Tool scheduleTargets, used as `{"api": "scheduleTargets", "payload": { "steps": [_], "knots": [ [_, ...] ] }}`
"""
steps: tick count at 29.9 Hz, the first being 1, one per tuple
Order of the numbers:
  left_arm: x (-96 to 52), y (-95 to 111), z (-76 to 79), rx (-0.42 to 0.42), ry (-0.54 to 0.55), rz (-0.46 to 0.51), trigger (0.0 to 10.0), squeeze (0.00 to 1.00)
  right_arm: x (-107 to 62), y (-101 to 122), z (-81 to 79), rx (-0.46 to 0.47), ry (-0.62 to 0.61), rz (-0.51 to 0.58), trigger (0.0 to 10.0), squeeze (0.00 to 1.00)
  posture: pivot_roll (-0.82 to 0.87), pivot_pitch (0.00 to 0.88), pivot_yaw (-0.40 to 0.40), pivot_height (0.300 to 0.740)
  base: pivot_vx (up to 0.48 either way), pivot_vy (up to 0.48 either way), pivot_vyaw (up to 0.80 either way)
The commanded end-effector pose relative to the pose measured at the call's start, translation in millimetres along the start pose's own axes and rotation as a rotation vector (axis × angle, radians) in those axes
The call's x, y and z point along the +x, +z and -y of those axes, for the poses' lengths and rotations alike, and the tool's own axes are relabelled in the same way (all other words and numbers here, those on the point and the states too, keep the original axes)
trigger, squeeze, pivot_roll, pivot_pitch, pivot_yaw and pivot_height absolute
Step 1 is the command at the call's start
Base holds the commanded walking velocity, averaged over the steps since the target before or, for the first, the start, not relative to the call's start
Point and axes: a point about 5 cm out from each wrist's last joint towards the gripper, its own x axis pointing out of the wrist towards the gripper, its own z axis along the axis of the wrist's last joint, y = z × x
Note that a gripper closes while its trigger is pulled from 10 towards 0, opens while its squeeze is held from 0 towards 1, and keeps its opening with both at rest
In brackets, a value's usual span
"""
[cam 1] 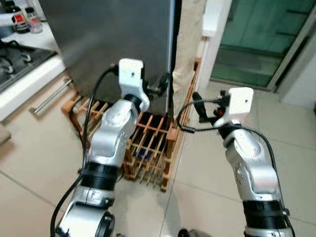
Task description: Restocking fridge
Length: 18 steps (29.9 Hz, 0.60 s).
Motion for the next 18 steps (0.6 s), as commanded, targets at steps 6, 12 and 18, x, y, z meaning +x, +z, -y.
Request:
{"api": "scheduleTargets", "payload": {
  "steps": [6, 12, 18],
  "knots": [
    [2.3, 16.4, -4.1, 0.011, 0.009, 0.083, 10.0, 0.0, 3.4, 2.6, 0.5, -0.014, -0.012, 0.021, 10.0, 0.0, -0.11, 0.0, 0.032, 0.727, 0.216, 0.0, 0.0],
    [2.7, 21.9, -6.0, 0.007, 0.012, 0.121, 10.0, 0.0, 4.2, 1.8, 2.8, -0.017, -0.016, 0.022, 10.0, 0.0, -0.1, 0.0, 0.027, 0.727, 0.0, 0.0, 0.0],
    [11.9, 27.4, -3.7, -0.035, -0.025, 0.121, 10.0, 0.0, 6.7, 2.6, 0.9, -0.022, -0.007, 0.026, 10.0, 0.0, -0.1, 0.0, 0.023, 0.727, 0.0, 0.0, 0.0]
  ]
}}
